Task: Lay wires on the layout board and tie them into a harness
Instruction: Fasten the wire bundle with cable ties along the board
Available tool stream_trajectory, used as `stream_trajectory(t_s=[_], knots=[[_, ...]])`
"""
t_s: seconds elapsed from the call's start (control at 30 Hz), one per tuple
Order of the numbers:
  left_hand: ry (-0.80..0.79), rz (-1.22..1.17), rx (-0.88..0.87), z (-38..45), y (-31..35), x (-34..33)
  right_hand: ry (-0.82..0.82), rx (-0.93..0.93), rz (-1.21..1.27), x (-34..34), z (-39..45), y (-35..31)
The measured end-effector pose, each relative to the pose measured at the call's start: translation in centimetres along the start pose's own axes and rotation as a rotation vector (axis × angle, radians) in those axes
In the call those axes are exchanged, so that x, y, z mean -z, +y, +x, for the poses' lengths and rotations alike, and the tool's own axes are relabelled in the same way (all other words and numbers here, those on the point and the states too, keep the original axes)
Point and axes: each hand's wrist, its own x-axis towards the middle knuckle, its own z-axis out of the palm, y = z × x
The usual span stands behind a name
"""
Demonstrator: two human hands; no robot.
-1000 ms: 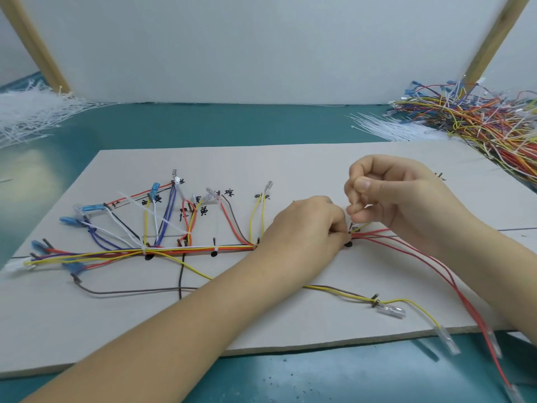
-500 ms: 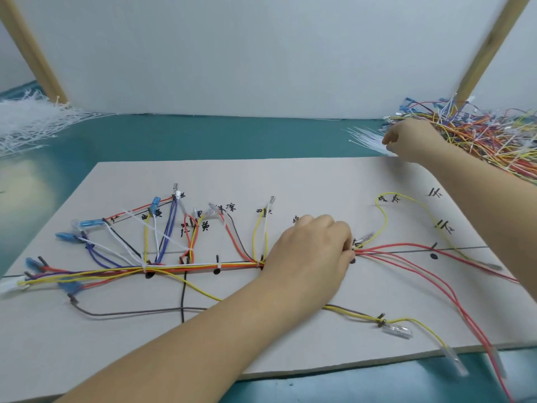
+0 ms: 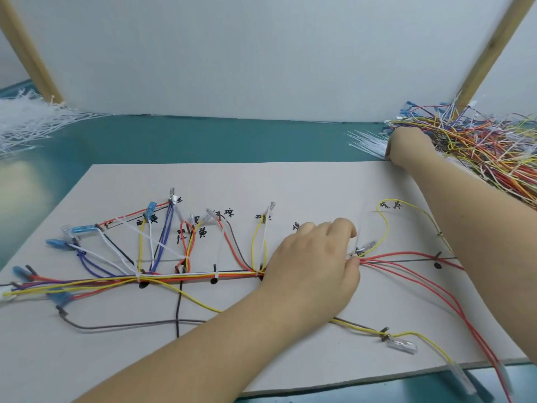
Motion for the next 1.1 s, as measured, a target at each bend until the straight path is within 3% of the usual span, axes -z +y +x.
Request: stream_trajectory(t_s=[0.3,0.47,0.6,0.73,0.87,0.97,1.1], knots=[[0.066,-0.062,-0.023,-0.1,0.3,0.4,0.098,0.028,0.104,0.1,-0.6,1.1],[0.218,-0.192,-0.354,-0.8,1.3,1.8,0.206,0.041,0.324,0.9,-1.8,0.1],[0.041,-0.223,-0.533,-1.5,2.0,1.9,0.177,0.135,0.520,3.0,-5.0,-2.2],[-0.321,-0.124,-0.416,-1.6,1.5,2.0,0.017,0.221,0.882,5.5,-11.2,-4.2],[-0.416,-0.107,-0.351,-1.4,1.2,2.7,-0.145,0.337,1.205,7.8,-18.1,-4.2],[-0.425,-0.064,-0.299,-1.6,1.1,3.0,-0.194,0.445,1.219,8.8,-22.6,-2.6],[-0.387,-0.048,-0.245,-2.1,0.9,2.9,-0.186,0.548,0.995,8.8,-27.4,-0.1]])
